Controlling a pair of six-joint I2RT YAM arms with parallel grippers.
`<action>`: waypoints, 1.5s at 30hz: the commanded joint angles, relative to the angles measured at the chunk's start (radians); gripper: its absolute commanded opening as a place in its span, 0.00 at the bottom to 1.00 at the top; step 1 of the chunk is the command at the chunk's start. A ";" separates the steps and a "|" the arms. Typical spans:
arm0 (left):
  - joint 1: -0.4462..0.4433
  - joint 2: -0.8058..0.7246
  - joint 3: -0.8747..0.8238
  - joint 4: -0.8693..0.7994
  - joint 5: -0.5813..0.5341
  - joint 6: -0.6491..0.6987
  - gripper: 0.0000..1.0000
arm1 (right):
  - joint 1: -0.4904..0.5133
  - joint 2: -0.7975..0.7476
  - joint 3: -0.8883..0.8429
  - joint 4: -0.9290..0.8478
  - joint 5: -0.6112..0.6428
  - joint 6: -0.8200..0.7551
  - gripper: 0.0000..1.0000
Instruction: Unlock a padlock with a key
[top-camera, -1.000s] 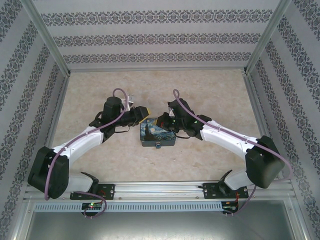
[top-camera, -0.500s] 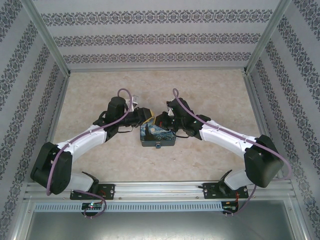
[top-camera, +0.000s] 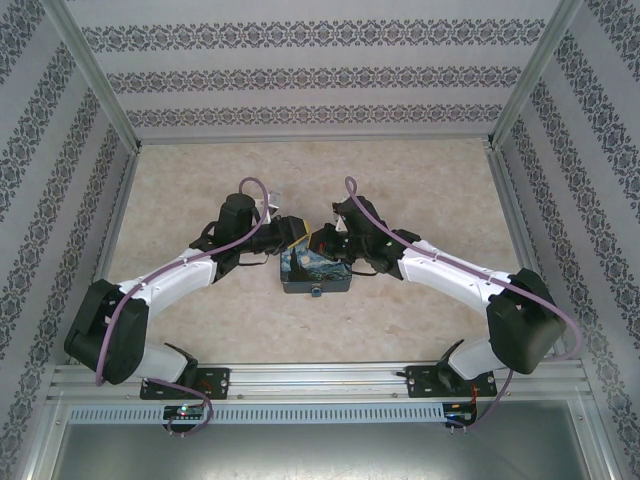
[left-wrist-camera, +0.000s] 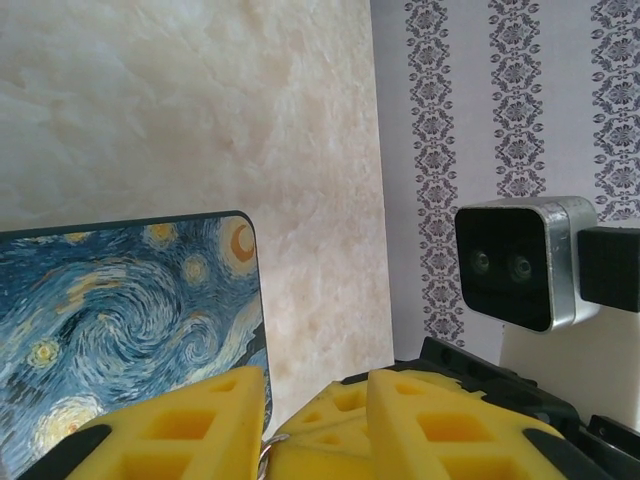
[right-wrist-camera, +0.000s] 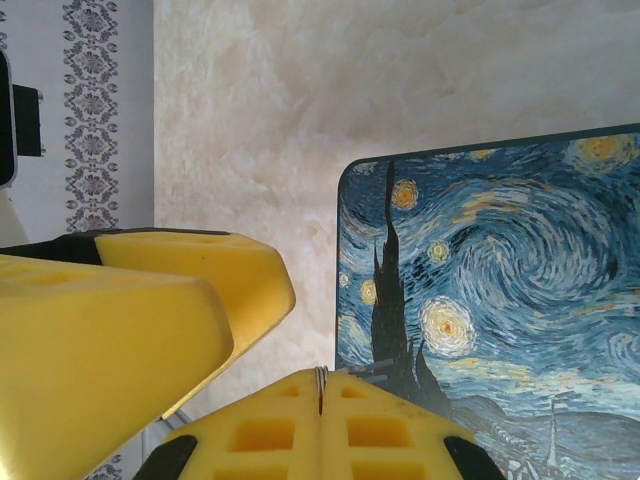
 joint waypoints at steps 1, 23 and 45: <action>-0.009 0.003 0.015 0.015 -0.024 0.030 0.34 | -0.007 -0.009 -0.002 0.024 -0.011 0.007 0.00; -0.010 -0.108 -0.056 -0.147 -0.166 0.008 0.52 | 0.095 -0.202 -0.292 -0.033 -0.046 0.007 0.00; -0.009 -0.177 -0.075 -0.175 -0.199 0.003 0.55 | 0.287 0.078 -0.353 -0.016 0.112 -0.014 0.00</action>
